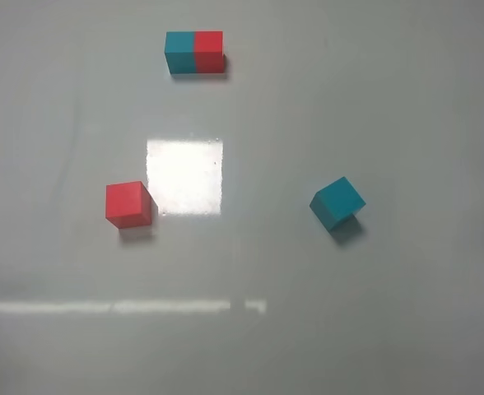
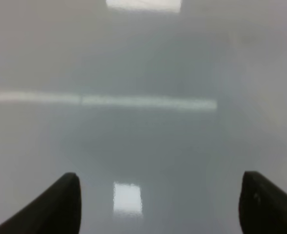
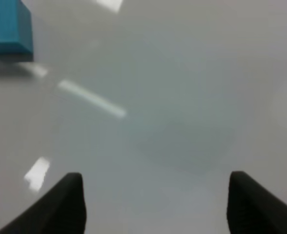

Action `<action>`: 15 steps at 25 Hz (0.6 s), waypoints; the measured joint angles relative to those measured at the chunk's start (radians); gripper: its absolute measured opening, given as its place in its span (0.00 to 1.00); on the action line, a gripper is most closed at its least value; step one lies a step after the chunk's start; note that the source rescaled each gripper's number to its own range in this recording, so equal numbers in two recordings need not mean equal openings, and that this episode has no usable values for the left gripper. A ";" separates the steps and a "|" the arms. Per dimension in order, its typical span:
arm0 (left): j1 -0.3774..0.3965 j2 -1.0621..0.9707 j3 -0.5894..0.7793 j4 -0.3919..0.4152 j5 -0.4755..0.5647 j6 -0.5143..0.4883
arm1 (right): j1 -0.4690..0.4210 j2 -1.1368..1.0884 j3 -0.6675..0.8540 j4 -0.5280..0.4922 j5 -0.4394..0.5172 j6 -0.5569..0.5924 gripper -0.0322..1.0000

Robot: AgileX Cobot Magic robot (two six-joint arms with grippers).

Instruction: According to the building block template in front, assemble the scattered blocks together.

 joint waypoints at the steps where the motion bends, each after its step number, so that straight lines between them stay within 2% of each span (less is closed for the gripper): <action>1: 0.000 0.000 0.000 0.000 0.000 0.000 | 0.040 0.046 -0.031 -0.020 0.002 -0.006 1.00; 7: 0.000 0.000 0.000 0.000 0.000 -0.006 | 0.290 0.299 -0.189 -0.134 0.002 -0.086 1.00; 15: 0.000 0.000 0.000 0.000 0.000 0.000 | 0.471 0.541 -0.344 -0.157 -0.083 -0.193 1.00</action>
